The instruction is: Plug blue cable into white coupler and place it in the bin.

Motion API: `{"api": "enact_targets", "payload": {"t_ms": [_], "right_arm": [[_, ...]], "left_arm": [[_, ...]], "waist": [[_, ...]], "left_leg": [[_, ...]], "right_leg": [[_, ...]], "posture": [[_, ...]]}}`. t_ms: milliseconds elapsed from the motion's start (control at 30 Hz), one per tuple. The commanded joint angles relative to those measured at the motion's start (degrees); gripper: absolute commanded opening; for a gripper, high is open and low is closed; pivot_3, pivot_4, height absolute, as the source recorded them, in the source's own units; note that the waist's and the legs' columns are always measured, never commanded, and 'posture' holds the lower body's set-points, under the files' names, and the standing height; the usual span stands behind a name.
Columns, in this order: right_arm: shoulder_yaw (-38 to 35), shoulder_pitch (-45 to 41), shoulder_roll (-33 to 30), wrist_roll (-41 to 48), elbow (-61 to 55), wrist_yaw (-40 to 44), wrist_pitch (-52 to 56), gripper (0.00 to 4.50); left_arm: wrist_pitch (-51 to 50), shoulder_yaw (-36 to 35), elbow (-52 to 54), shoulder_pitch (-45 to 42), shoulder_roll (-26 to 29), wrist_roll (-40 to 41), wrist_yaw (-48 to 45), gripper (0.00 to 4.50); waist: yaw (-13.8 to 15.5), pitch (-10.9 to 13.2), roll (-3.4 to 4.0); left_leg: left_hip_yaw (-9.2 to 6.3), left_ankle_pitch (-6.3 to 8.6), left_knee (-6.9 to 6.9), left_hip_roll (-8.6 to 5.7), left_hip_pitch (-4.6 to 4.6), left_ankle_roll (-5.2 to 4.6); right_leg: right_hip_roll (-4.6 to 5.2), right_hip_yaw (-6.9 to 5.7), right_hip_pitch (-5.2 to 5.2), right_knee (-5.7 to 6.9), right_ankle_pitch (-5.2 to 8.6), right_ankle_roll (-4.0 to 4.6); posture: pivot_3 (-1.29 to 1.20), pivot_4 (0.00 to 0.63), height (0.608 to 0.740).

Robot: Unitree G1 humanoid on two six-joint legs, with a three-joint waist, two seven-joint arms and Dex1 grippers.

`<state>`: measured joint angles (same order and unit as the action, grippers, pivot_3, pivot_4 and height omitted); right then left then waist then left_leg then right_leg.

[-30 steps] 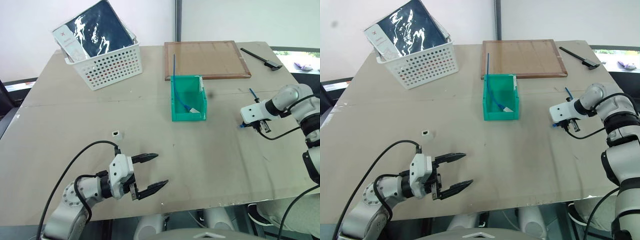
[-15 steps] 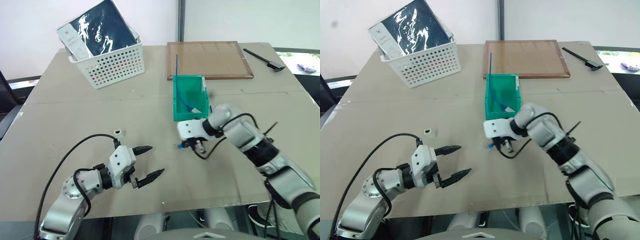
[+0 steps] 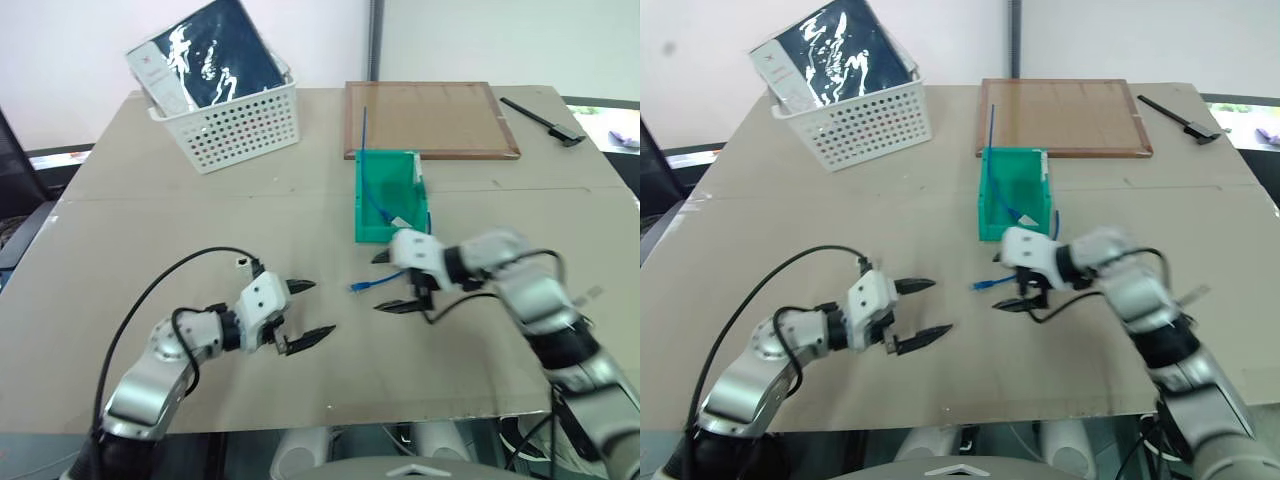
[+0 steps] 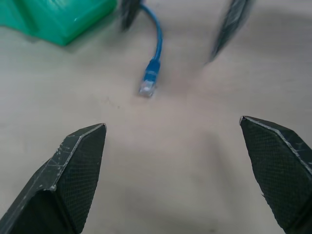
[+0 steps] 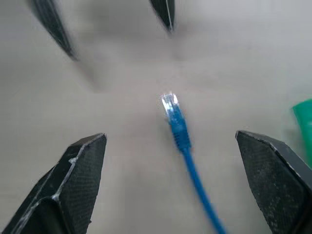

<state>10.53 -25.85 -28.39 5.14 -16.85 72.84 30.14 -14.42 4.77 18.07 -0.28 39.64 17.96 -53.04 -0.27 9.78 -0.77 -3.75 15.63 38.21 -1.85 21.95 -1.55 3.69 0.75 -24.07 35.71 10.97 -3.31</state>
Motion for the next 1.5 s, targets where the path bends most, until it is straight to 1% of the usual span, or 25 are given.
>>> {"api": "enact_targets", "payload": {"t_ms": [33,167,267,333,400,467,533,567,600,633,667,700,733,767,833,900,1000,1133,1200,1233,1267,1300,1333,1433,1500], "right_arm": [[-9.68,9.62,-2.84,4.07,-8.82,-4.31,-4.91,4.18],[-18.26,24.11,-5.11,4.95,-15.04,-9.77,-7.39,4.18],[-21.81,32.26,-6.24,4.61,-17.89,-12.87,-9.10,4.18],[-23.66,36.98,-5.80,5.25,-20.56,-15.48,-8.50,4.18],[-24.71,41.26,-4.76,5.18,-23.16,-18.32,-8.03,4.18],[-24.19,42.88,-4.40,5.14,-24.26,-20.51,-7.75,4.50],[-23.11,43.54,-3.83,4.99,-24.79,-22.53,-7.85,4.50],[-22.55,43.84,-3.54,5.05,-25.07,-23.54,-7.83,4.50],[-22.13,44.02,-3.38,5.11,-25.24,-24.26,-7.79,4.50],[-21.60,44.61,-3.36,5.02,-25.48,-24.85,-7.75,4.50],[-21.13,45.18,-3.41,4.88,-25.67,-25.31,-7.86,4.50],[-20.64,45.65,-3.51,4.70,-25.77,-25.82,-8.04,4.50],[-20.19,45.95,-3.26,4.79,-25.85,-26.82,-7.23,4.50],[-19.75,46.05,-2.95,5.12,-25.94,-27.68,-6.58,4.50],[-18.76,45.75,-1.19,8.01,-27.16,-29.57,-3.18,4.50],[-17.96,44.21,2.02,11.94,-28.30,-32.54,1.53,4.50],[-17.13,40.81,8.05,17.80,-28.75,-38.31,8.98,4.50],[-17.89,36.26,16.67,28.49,-29.03,-45.51,17.67,4.50],[-19.17,33.72,20.63,35.63,-29.40,-49.89,22.08,3.95],[-19.72,32.72,21.59,37.95,-29.59,-51.63,23.74,3.49],[-19.99,31.65,22.24,39.59,-29.76,-53.12,24.73,3.13],[-20.15,30.96,22.31,40.85,-29.89,-54.29,25.24,2.51],[-20.45,29.96,22.95,42.68,-29.76,-56.09,25.73,2.24],[-21.10,25.54,25.72,49.06,-28.29,-61.58,26.64,2.24],[-20.96,22.83,26.19,52.13,-27.21,-64.13,27.30,2.24]], "left_arm": [[-0.69,2.08,-1.79,-4.41,-0.53,-1.11,-1.18,4.50],[-1.04,4.91,-4.93,-9.49,-1.58,-2.85,-1.84,4.50],[-1.05,6.54,-6.82,-11.96,-2.02,-4.49,-2.14,4.50],[-1.10,7.73,-8.87,-13.85,-2.55,-5.98,-1.86,4.50],[-0.27,10.26,-12.14,-15.85,-3.25,-8.96,-1.79,4.50],[0.99,11.49,-14.50,-16.87,-4.00,-10.56,-2.01,3.96],[1.26,12.50,-16.05,-17.65,-4.96,-11.34,-2.45,3.21],[1.53,12.89,-16.76,-18.02,-5.55,-11.61,-2.49,2.77],[1.78,13.10,-17.26,-18.25,-5.94,-11.77,-2.50,2.24],[2.20,13.22,-17.61,-18.45,-6.43,-11.73,-2.78,2.03],[2.47,13.25,-17.91,-18.62,-6.79,-11.73,-2.99,1.43],[2.72,13.20,-18.25,-18.75,-7.02,-11.80,-3.22,1.11],[3.10,13.14,-18.59,-18.88,-7.12,-11.79,-3.59,0.55],[3.43,12.98,-18.88,-18.93,-7.18,-11.64,-3.92,0.09],[4.64,12.27,-18.71,-18.63,-7.02,-10.25,-5.56,0.04],[6.23,10.93,-17.35,-18.04,-6.93,-7.60,-8.01,0.04],[5.94,7.84,-13.15,-17.77,-8.20,-1.74,-10.02,0.04],[8.11,5.94,-9.93,-18.16,-9.70,0.39,-9.46,0.04],[10.78,5.17,-8.92,-18.54,-10.81,-0.27,-7.93,0.00],[11.46,4.87,-8.54,-18.63,-11.26,-0.30,-7.55,0.00],[12.33,4.67,-8.27,-18.72,-11.60,-0.61,-7.10,0.00],[12.82,4.60,-8.10,-18.74,-11.78,-0.78,-6.81,0.00],[13.81,4.64,-8.15,-18.86,-11.91,-1.53,-6.30,0.00],[17.14,4.84,-8.80,-19.46,-12.29,-3.27,-5.21,0.00],[18.86,5.01,-9.22,-19.89,-12.58,-4.23,-4.59,0.00]], "waist": [[-0.17,-0.01,-0.02],[0.25,0.00,-0.02],[-0.10,-0.02,-0.05],[-0.54,-0.02,-0.06],[-0.31,-0.04,-0.07],[-0.34,-0.05,-0.08],[-0.36,-0.07,-0.12],[-0.35,-0.08,-0.13],[-0.27,-0.08,-0.14],[-0.11,-0.10,-0.16],[0.01,-0.10,-0.16],[0.18,-0.10,-0.15],[0.28,-0.11,-0.16],[0.37,-0.11,-0.16],[0.47,-0.11,-0.16],[0.49,-0.11,-0.16],[0.47,-0.08,-0.18],[0.86,-0.09,-0.15],[0.91,-0.09,-0.14],[0.93,-0.09,-0.14],[0.93,-0.09,-0.15],[0.93,-0.09,-0.15],[0.93,-0.09,-0.14],[0.85,-0.08,-0.14],[0.65,-0.08,-0.13]], "left_leg": [[0.04,0.00,-0.01,0.01,-0.02,0.00],[0.03,0.00,0.01,0.02,-0.07,-0.01],[0.15,-0.01,0.06,0.02,-0.13,-0.02],[0.22,-0.01,0.08,0.07,-0.21,-0.02],[0.22,-0.01,0.08,0.09,-0.23,-0.02],[0.17,-0.01,0.08,0.10,-0.22,-0.02],[0.23,-0.01,0.11,0.10,-0.23,-0.02],[0.25,-0.01,0.13,0.08,-0.23,-0.02],[0.25,-0.01,0.14,0.08,-0.23,-0.02],[0.21,-0.01,0.14,0.08,-0.23,-0.02],[0.17,-0.01,0.13,0.08,-0.22,-0.02],[0.15,0.00,0.13,0.08,-0.21,-0.02],[0.16,0.00,0.12,0.08,-0.21,-0.02],[0.16,0.00,0.12,0.08,-0.21,-0.02],[0.18,0.00,0.12,0.08,-0.20,-0.02],[0.18,0.00,0.11,0.09,-0.21,-0.02],[0.16,0.00,0.11,0.13,-0.19,-0.02],[0.11,0.00,0.14,0.13,-0.14,-0.02],[0.09,0.00,0.11,0.12,-0.15,-0.02],[0.07,0.00,0.11,0.13,-0.14,-0.02],[0.08,0.00,0.11,0.11,-0.14,-0.02],[0.09,0.00,0.11,0.10,-0.12,-0.02],[0.10,0.00,0.11,0.07,-0.12,-0.02],[0.10,0.00,0.11,0.07,-0.13,-0.03],[0.12,0.00,0.11,0.09,-0.16,-0.03]], "right_leg": [[0.00,0.04,0.00,0.03,0.00,-0.01],[-0.03,-0.04,0.11,0.04,0.02,-0.02],[-0.05,0.10,0.14,0.05,0.02,-0.04],[-0.09,0.17,0.18,0.07,0.03,-0.06],[-0.13,0.18,0.18,0.10,0.12,-0.20],[-0.17,0.13,0.19,0.11,0.13,-0.20],[-0.13,0.19,0.20,0.10,0.12,-0.20],[-0.10,0.20,0.22,0.09,0.12,-0.20],[-0.09,0.20,0.22,0.08,0.13,-0.21],[-0.09,0.18,0.23,0.08,0.13,-0.21],[-0.09,0.14,0.23,0.08,0.13,-0.21],[-0.10,0.13,0.23,0.08,0.13,-0.20],[-0.09,0.13,0.23,0.08,0.12,-0.19],[-0.09,0.13,0.23,0.07,0.12,-0.18],[-0.08,0.15,0.23,0.05,0.12,-0.18],[-0.09,0.16,0.21,0.05,0.11,-0.15],[-0.10,0.15,0.18,0.05,0.05,-0.05],[-0.05,0.13,0.17,0.05,0.11,0.07],[-0.07,0.11,0.17,0.06,0.09,0.06],[-0.08,0.11,0.16,0.06,0.07,0.04],[-0.06,0.13,0.16,0.05,0.04,-0.03],[-0.06,0.13,0.16,0.03,0.03,-0.03],[-0.07,0.13,0.16,0.01,0.03,-0.03],[-0.09,0.13,0.16,0.01,0.03,-0.04],[-0.13,0.14,0.16,0.05,0.03,-0.03]], "posture": [[0.00,0.150,0.740],[0.00,0.150,0.740],[0.00,0.150,0.740],[0.00,0.150,0.740],[0.00,0.150,0.740],[0.00,0.150,0.740],[0.00,0.150,0.740],[0.00,0.150,0.740],[0.00,0.150,0.740],[0.00,0.150,0.740],[0.00,0.150,0.740],[0.00,0.150,0.740],[0.00,0.150,0.740],[0.00,0.150,0.740],[0.00,0.150,0.740],[0.00,0.150,0.740],[0.00,0.150,0.740],[0.00,0.150,0.740],[0.00,0.150,0.740],[0.00,0.150,0.740],[0.00,0.150,0.740],[0.00,0.150,0.740],[0.00,0.150,0.740],[0.00,0.150,0.740],[0.00,0.150,0.740]]}}
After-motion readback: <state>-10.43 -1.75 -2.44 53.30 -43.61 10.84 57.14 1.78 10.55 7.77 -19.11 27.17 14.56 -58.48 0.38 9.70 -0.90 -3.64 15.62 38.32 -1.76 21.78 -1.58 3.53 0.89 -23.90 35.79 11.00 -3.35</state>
